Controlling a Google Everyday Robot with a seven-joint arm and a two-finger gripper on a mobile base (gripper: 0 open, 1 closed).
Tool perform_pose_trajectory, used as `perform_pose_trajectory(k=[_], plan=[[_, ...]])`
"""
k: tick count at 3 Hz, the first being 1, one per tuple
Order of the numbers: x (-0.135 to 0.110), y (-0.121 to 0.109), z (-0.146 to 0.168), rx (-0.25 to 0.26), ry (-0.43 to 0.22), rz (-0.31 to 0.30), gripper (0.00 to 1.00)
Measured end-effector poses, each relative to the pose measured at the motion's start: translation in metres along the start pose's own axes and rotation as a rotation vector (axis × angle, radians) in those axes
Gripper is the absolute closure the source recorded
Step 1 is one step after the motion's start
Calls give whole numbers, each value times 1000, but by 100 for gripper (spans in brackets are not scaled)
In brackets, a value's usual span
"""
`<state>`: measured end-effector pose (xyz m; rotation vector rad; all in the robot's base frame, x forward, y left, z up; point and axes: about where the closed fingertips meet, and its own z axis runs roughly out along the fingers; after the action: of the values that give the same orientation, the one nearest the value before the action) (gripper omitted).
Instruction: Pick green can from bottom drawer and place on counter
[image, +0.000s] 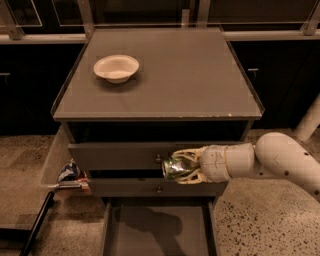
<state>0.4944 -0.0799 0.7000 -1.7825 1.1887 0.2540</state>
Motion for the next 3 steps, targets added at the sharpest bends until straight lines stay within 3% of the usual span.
perform_pose_trajectory(k=[1, 3], plan=[[-31, -28, -5, -2, 13, -67, 100], [-99, -114, -22, 31, 56, -188, 100]])
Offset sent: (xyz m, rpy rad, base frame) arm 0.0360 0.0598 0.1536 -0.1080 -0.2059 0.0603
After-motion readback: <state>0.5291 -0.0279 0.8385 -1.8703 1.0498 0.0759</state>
